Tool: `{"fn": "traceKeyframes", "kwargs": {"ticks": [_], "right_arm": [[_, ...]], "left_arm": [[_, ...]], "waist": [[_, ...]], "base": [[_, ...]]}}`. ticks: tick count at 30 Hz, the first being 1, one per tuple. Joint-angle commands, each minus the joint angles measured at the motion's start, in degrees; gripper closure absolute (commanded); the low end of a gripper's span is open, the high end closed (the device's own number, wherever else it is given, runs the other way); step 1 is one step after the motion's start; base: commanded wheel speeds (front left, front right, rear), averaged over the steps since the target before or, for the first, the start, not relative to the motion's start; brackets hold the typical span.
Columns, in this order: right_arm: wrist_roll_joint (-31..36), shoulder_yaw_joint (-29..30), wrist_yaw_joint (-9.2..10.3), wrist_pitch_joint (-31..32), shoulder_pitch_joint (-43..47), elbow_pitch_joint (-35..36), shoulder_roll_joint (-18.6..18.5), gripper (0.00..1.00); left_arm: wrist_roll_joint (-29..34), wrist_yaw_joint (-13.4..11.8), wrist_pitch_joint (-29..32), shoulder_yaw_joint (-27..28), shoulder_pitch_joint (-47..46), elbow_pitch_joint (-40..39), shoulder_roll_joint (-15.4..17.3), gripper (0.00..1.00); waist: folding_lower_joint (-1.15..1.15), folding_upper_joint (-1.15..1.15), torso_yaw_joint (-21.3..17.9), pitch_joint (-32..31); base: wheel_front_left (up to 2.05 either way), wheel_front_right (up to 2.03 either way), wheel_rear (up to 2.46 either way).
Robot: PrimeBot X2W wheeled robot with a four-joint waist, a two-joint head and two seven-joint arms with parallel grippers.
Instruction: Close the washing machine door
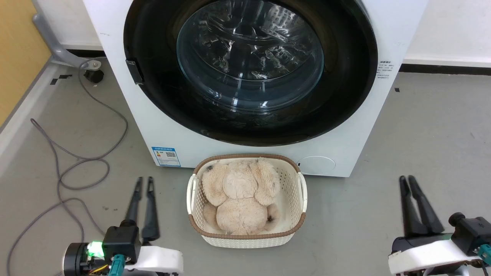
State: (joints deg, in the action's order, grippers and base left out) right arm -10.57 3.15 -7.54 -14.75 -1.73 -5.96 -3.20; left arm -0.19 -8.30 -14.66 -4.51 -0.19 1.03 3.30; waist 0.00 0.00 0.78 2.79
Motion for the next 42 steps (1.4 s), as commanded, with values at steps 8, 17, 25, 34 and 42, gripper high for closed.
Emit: {"fn": "traceKeyframes", "kwargs": {"ticks": [8,17,25,34,42], "right_arm": [[0.6,-0.1,0.00,0.8,0.1,0.3,0.0,1.00],[1.3,-0.4,0.01,1.9,0.2,0.8,0.0,1.00],[2.0,-0.6,0.01,2.8,0.3,1.1,0.1,1.00],[2.8,-0.8,0.01,3.9,0.5,1.6,0.1,1.00],[3.5,-1.0,0.02,4.8,0.6,1.9,0.1,1.00]], "left_arm": [[0.0,0.5,0.8,0.2,0.0,-0.1,0.0,1.00],[0.0,1.1,1.9,0.6,0.0,-0.1,-0.1,1.00],[0.0,1.6,2.8,0.9,0.0,-0.2,-0.1,1.00],[0.1,2.2,3.8,1.2,0.0,-0.3,-0.1,1.00],[0.1,2.7,4.8,1.5,0.1,-0.3,-0.1,1.00]], "waist": [[0.00,0.00,0.0,-0.2],[0.00,0.00,-0.1,-0.4],[0.00,0.00,-0.1,-0.5],[0.00,0.00,-0.2,-0.7],[0.00,0.00,-0.3,-0.9]], "base": [[0.00,0.00,0.00],[0.00,0.00,0.00],[0.00,0.00,0.00],[0.00,0.00,0.00],[0.00,0.00,0.00]]}}
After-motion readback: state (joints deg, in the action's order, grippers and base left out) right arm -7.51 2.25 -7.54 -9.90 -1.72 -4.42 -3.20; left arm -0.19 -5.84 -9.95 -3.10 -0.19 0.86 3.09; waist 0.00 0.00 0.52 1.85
